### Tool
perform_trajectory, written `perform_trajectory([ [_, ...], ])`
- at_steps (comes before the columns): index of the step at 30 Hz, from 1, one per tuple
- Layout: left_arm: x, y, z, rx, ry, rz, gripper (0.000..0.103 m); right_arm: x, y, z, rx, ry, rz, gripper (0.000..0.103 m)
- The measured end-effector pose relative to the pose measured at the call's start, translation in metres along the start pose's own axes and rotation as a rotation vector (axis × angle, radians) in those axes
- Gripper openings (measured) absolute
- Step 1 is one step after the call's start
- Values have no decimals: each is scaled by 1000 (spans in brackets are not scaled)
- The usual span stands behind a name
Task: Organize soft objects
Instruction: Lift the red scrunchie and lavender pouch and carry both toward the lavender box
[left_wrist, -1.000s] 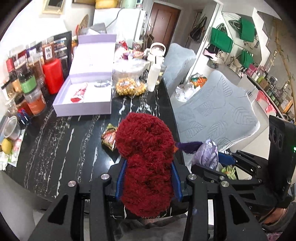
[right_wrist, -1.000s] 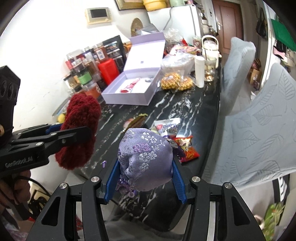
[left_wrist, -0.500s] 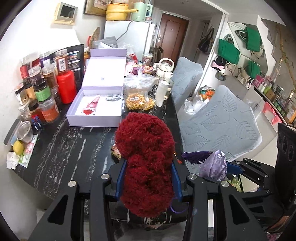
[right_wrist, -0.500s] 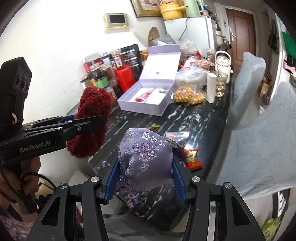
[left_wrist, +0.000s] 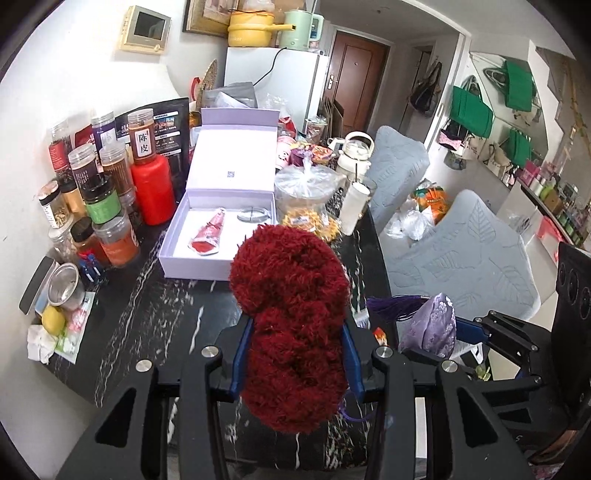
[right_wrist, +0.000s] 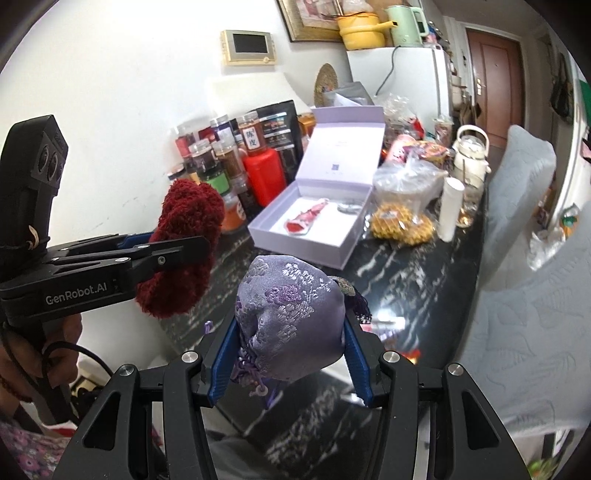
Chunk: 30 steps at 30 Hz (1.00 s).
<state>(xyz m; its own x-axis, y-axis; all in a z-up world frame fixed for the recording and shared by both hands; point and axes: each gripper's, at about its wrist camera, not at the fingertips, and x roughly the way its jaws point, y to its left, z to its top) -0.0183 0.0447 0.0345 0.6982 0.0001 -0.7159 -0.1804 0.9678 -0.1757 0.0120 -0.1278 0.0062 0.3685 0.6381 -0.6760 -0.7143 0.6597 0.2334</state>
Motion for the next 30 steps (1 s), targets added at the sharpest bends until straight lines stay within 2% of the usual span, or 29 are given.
perform_trajectory([
  [14, 33, 40, 59, 36, -18, 3, 42, 49, 6, 64, -53, -28, -7, 52],
  [30, 88, 80, 127, 50, 12, -33, 42, 99, -9, 131, -27, -30, -57, 52],
])
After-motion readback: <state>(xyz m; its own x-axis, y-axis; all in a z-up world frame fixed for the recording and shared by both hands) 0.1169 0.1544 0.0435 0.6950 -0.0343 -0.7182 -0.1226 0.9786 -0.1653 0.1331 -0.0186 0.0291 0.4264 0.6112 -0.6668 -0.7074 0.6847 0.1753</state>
